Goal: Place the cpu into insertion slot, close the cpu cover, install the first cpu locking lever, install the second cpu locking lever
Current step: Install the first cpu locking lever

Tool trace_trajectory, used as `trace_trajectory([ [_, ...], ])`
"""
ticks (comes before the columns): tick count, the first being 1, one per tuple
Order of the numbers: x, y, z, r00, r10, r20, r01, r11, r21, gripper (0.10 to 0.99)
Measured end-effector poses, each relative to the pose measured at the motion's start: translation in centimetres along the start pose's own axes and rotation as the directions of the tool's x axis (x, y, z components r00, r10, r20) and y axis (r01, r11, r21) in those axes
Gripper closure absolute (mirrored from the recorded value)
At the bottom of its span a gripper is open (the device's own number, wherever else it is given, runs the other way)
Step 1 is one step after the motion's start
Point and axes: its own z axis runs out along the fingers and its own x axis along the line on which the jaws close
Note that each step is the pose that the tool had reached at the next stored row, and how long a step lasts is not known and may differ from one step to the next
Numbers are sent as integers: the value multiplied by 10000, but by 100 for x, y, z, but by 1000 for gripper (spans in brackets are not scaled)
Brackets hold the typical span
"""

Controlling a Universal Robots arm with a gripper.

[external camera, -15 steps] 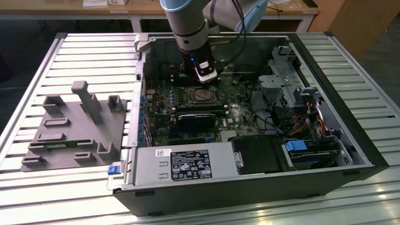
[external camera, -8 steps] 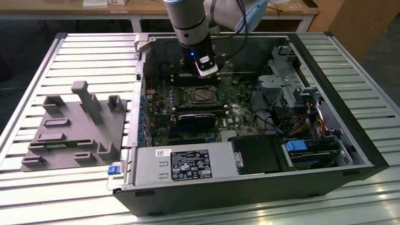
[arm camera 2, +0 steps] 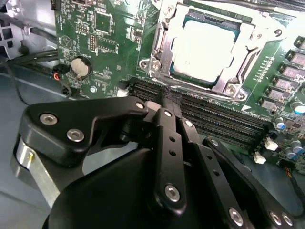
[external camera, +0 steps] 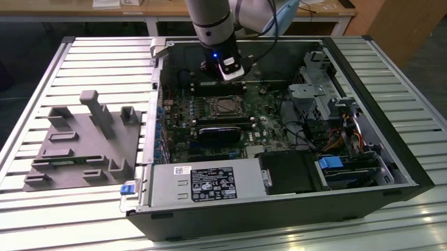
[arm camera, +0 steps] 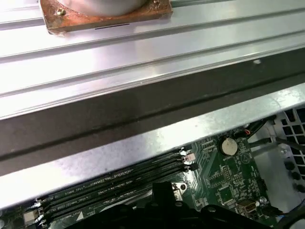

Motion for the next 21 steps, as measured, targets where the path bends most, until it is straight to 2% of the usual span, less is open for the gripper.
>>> trace_trajectory([
  [2, 0, 0, 0, 10000, -2, -2, 2, 10000, 7, 984],
  [3, -2, 1, 0, 10000, -3, -49, 3, 10000, 52, 984],
  [7, -20, 5, 11, 9991, 7, -414, 9, 9993, 384, 984],
  [12, -46, 10, 20, 9983, -31, -586, 78, 9968, 795, 984],
  [16, -67, -11, 21, 9976, -35, -693, 102, 9953, 962, 984],
  [17, -93, -68, 17, 9969, -25, -782, 108, 9944, 1055, 984],
  [21, -116, -135, 12, 9966, -13, -822, 102, 9941, 1083, 984],
])
